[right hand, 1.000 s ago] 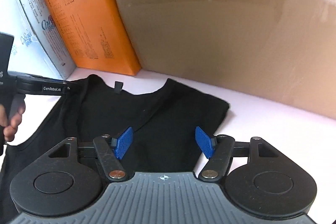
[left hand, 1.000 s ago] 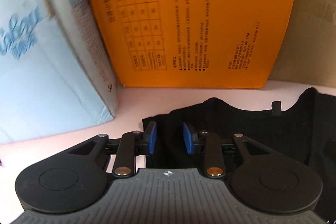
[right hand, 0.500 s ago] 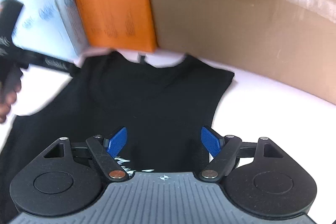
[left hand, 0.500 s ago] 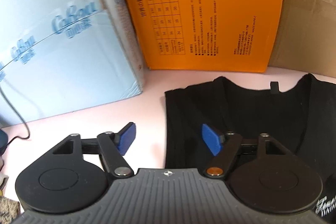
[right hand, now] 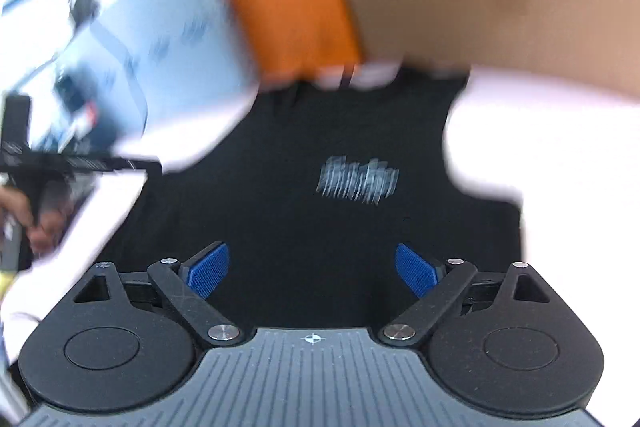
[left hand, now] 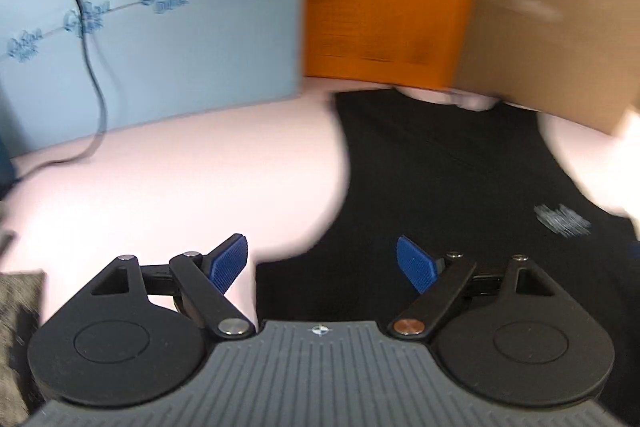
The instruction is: Fold clothes
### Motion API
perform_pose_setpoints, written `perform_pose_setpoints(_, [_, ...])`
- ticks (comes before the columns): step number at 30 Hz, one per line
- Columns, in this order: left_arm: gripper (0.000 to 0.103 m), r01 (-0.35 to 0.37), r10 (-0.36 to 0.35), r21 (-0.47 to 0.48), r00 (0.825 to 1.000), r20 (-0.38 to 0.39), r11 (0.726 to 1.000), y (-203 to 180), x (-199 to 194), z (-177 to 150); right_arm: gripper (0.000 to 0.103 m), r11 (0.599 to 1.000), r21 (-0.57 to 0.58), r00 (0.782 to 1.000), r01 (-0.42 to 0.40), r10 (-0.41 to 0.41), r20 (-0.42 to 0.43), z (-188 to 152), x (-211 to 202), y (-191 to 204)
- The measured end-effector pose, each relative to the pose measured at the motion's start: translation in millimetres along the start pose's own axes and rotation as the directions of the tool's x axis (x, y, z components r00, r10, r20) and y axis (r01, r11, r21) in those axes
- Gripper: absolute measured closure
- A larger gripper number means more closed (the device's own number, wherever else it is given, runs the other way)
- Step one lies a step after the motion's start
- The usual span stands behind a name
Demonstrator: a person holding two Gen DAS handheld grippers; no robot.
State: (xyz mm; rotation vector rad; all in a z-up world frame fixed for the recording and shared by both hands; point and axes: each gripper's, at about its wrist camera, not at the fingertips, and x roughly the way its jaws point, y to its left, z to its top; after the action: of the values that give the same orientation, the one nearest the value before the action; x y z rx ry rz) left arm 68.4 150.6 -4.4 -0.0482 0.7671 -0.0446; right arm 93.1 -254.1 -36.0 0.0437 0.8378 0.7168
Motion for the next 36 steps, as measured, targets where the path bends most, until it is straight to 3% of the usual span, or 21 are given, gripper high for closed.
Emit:
perform_pose_setpoints(1, [0.022,0.036,-0.037,0.064,0.999,0.001,0.997,-3.1,-10.5,-14.7,0.013,0.998,-0.026,0.998,0.052,-0.053,-0.044,-8.3,2.7,2.4])
perform_pose_setpoints(2, [0.022,0.055,-0.054,0.137,0.998,-0.012,0.989,-7.3,-18.8,-29.7,0.013,0.993,-0.026,0.993,0.111,-0.112,-0.030,-13.6,-2.2,2.7])
perform_pose_setpoints(5, [0.020,-0.002,0.013,0.300,0.999,-0.036,0.954,-12.6,-30.9,-68.2,0.013,0.964,0.002,0.964,0.265,-0.265,0.005,-26.9,-21.0,4.6])
perform_pose_setpoints(6, [0.020,-0.024,0.031,0.314,0.999,-0.018,0.949,-9.3,-35.7,-77.6,0.012,0.973,-0.011,0.973,0.229,-0.228,0.031,-32.3,-30.4,10.4])
perform_pose_setpoints(8, [0.019,-0.068,0.072,0.258,0.997,-0.003,0.964,4.7,-41.6,-85.5,0.012,0.987,-0.039,0.985,0.156,-0.153,0.078,-43.3,-49.1,22.0])
perform_pose_setpoints(10, [0.019,-0.098,0.101,0.179,0.995,-0.005,0.979,17.1,-52.3,-91.0,0.012,0.994,-0.063,0.994,0.087,-0.082,0.069,-58.3,-64.1,29.3])
perform_pose_setpoints(13, [0.019,-0.050,0.050,0.125,0.999,-0.001,0.991,21.6,-79.2,-103.0,0.012,0.998,-0.030,0.999,0.051,-0.050,0.017,-87.5,-82.4,33.6])
perform_pose_setpoints(17, [0.019,0.069,-0.071,0.170,0.997,0.009,0.983,7.4,-121.9,-135.9,0.010,0.985,-0.115,0.991,0.131,-0.131,0.002,-124.2,-116.0,39.3])
perform_pose_setpoints(18, [0.019,0.086,-0.088,0.191,0.996,0.000,0.978,3.1,-130.6,-146.3,0.004,0.974,-0.149,0.984,0.171,-0.176,-0.021,-131.7,-121.2,42.3])
perform_pose_setpoints(19, [0.019,0.094,-0.092,0.218,0.996,-0.020,0.971,-0.7,-136.3,-157.1,0.002,0.961,-0.182,0.975,0.209,-0.220,-0.042,-139.1,-126.6,45.2])
perform_pose_setpoints(23, [0.017,0.057,-0.043,0.285,0.997,-0.057,0.957,0.0,-159.2,-196.6,0.002,0.950,-0.109,0.954,0.293,-0.298,-0.040,-162.8,-164.4,40.8])
perform_pose_setpoints(25, [0.017,0.042,-0.028,0.236,0.998,-0.063,0.971,10.3,-171.1,-200.2,0.002,0.942,-0.063,0.942,0.331,-0.333,-0.034,-170.1,-168.4,47.2])
perform_pose_setpoints(27, [0.017,0.038,-0.027,0.162,0.997,-0.068,0.986,19.9,-180.4,-198.1,0.002,0.965,-0.010,0.965,0.262,-0.262,-0.025,-171.4,-177.0,47.2])
perform_pose_setpoints(30, [0.017,0.096,-0.097,-0.010,0.993,-0.073,0.995,36.4,-187.1,-191.6,0.002,0.986,0.067,0.988,0.154,-0.154,-0.006,-173.4,-189.6,47.1])
perform_pose_setpoints(32, [0.017,0.147,-0.159,-0.144,0.985,-0.073,0.979,46.7,-185.5,-189.8,0.002,0.990,0.120,0.997,0.074,-0.070,-0.038,-172.0,-182.9,42.1])
perform_pose_setpoints(36, [0.017,0.194,-0.240,-0.347,0.966,-0.095,0.918,56.9,-174.0,-192.8,0.002,0.985,0.171,0.997,-0.026,0.037,-0.060,-172.8,-175.1,33.3])
